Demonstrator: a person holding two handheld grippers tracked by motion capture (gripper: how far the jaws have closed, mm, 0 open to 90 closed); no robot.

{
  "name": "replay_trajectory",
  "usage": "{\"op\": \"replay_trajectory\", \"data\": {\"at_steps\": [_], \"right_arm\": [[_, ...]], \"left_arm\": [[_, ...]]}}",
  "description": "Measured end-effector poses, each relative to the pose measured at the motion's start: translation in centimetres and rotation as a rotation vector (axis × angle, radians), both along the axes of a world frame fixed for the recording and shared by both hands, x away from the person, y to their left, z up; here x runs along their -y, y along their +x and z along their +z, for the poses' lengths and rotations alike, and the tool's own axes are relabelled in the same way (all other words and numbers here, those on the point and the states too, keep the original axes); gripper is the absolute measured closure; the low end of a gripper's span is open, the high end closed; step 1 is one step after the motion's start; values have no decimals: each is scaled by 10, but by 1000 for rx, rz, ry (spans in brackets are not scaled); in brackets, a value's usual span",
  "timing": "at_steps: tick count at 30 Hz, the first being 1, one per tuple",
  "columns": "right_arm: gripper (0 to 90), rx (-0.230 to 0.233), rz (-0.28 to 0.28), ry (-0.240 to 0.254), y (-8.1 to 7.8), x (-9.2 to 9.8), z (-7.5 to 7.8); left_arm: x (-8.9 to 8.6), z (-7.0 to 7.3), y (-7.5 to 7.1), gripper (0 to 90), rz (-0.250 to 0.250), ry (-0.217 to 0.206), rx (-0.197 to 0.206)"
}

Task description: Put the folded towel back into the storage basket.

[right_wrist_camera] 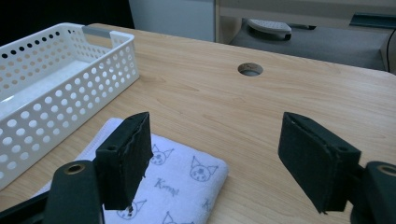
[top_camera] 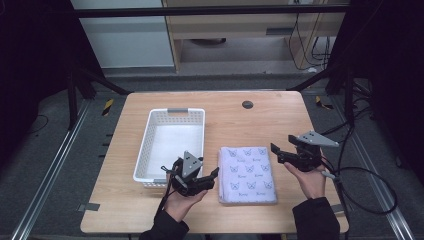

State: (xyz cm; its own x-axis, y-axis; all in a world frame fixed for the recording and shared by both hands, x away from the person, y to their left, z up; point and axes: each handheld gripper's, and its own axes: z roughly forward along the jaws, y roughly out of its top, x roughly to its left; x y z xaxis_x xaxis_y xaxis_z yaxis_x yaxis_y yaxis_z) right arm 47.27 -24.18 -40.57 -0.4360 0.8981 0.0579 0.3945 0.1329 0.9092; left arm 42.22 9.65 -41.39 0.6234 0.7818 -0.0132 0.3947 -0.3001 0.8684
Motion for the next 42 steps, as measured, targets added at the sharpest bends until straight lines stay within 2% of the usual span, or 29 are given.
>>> {"op": "replay_trajectory", "data": {"at_steps": [21,37,40,42], "right_arm": [[252,-33,19,-29,9,-9,-11],[254,-70,23,-78,16,-19,-25],[258,-92,20,-51,18,-18,-31],[258,-96,12,-64,20,-16,-35]], "left_arm": [[28,-20,-4,384,-38,40,-49],[33,-37,-8,386,-40,56,-81],[34,-41,-9,386,-34,57,-90],[34,-44,-10,386,-36,69,-91]]}}
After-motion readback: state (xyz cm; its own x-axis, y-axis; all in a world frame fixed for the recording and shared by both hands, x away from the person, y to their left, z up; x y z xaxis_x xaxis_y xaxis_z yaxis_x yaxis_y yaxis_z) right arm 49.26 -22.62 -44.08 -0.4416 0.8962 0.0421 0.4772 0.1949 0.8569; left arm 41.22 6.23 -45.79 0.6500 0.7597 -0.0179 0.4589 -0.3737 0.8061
